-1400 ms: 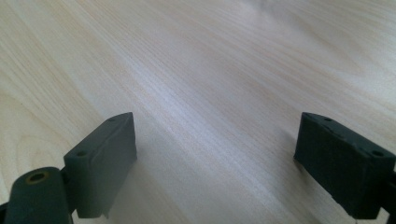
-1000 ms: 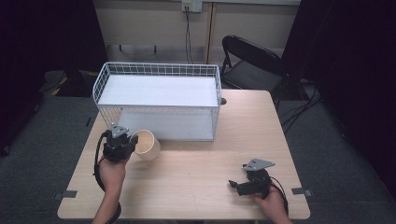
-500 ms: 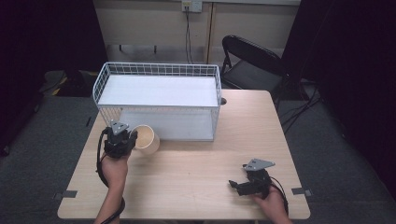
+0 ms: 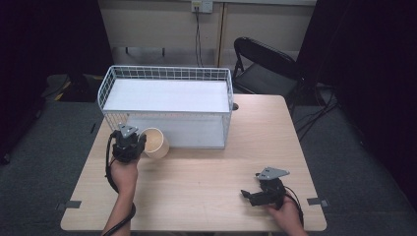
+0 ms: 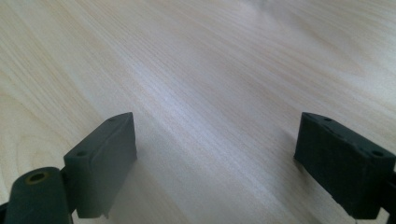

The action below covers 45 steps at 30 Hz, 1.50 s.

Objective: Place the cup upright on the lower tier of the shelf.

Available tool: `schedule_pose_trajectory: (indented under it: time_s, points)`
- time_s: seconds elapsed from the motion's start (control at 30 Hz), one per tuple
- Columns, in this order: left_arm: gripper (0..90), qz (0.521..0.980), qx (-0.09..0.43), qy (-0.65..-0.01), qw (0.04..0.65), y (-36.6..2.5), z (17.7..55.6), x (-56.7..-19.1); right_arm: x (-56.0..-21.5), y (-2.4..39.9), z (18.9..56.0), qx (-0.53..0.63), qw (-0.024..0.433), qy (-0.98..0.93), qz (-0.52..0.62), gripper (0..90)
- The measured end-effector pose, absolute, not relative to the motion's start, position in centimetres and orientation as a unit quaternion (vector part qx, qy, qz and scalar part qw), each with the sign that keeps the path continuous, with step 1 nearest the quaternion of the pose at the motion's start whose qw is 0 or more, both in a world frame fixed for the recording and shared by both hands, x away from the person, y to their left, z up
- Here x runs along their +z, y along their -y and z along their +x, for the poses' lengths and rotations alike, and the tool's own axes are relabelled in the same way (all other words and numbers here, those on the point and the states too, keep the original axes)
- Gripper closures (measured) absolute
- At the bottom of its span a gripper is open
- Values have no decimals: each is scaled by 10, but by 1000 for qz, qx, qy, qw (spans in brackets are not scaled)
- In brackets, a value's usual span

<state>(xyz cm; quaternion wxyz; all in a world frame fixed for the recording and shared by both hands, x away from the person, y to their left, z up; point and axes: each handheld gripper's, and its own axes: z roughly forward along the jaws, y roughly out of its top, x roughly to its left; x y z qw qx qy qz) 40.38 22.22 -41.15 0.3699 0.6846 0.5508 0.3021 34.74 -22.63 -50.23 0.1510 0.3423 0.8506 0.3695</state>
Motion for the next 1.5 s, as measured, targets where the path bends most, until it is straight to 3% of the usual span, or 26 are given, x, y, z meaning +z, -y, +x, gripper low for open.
schedule_pose_trajectory:
  time_s: [1.5]
  points:
    - [823,649,344,-568,370,-203,435,-420,-502,227,347,370,151,-851,342,117]
